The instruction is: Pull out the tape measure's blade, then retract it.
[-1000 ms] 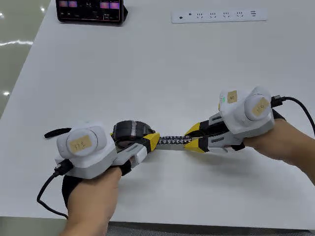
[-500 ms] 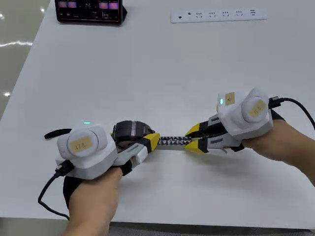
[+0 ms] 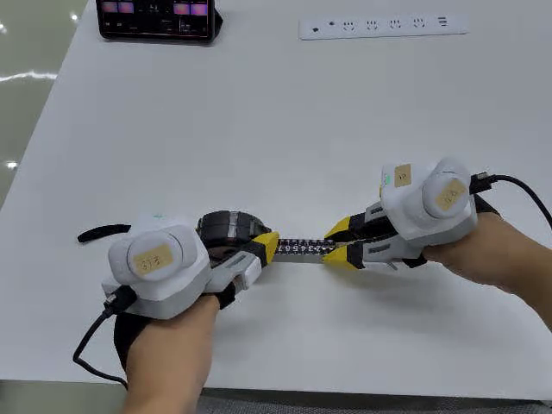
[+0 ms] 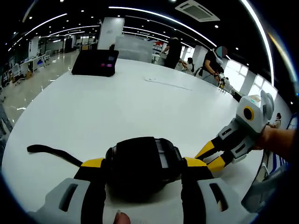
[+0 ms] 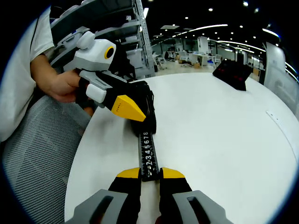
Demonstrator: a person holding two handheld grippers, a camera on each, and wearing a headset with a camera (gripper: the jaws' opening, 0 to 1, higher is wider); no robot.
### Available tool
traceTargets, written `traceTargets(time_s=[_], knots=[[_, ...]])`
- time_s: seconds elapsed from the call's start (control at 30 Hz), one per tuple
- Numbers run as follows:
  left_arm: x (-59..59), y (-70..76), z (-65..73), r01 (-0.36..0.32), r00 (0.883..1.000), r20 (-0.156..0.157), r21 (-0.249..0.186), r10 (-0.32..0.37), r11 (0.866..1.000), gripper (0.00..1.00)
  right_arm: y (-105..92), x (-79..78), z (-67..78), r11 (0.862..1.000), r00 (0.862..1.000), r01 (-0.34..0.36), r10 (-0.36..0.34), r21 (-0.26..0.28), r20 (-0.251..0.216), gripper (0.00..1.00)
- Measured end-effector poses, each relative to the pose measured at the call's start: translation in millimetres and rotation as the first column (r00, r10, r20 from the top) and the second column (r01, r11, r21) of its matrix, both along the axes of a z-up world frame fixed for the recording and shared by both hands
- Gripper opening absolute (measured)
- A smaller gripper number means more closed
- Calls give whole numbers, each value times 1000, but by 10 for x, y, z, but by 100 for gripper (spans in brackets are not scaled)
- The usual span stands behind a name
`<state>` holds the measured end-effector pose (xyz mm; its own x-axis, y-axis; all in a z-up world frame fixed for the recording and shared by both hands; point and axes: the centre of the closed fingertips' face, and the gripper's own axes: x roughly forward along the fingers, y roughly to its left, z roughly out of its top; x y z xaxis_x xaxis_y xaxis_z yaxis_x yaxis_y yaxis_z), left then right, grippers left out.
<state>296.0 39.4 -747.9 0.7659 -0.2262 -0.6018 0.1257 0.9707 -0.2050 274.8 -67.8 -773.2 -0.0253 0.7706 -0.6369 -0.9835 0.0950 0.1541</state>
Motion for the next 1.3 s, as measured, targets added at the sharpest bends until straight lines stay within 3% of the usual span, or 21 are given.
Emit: traceTargets(time_s=[0.43,0.63,0.83,0.9,1.3], knots=[[-11,10,10,4,1000,-1,37,-4,999,59,-10,-9,1,1000,1000,-2,2,-2,8,11],[-12,13,5,9,1000,-19,41,-8,999,57,-15,-7,1,1000,1000,-4,4,-5,11,11],[-10,33,8,6,1000,-26,24,-5,1000,56,-15,2,5,1000,1000,0,0,1,1,11],[-9,35,6,3,1000,-27,15,-3,1000,56,20,7,29,1000,1000,7,-7,25,-12,11],[-10,38,4,6,1000,-27,3,-6,1000,56,188,17,7,999,1000,-11,12,35,-6,11]])
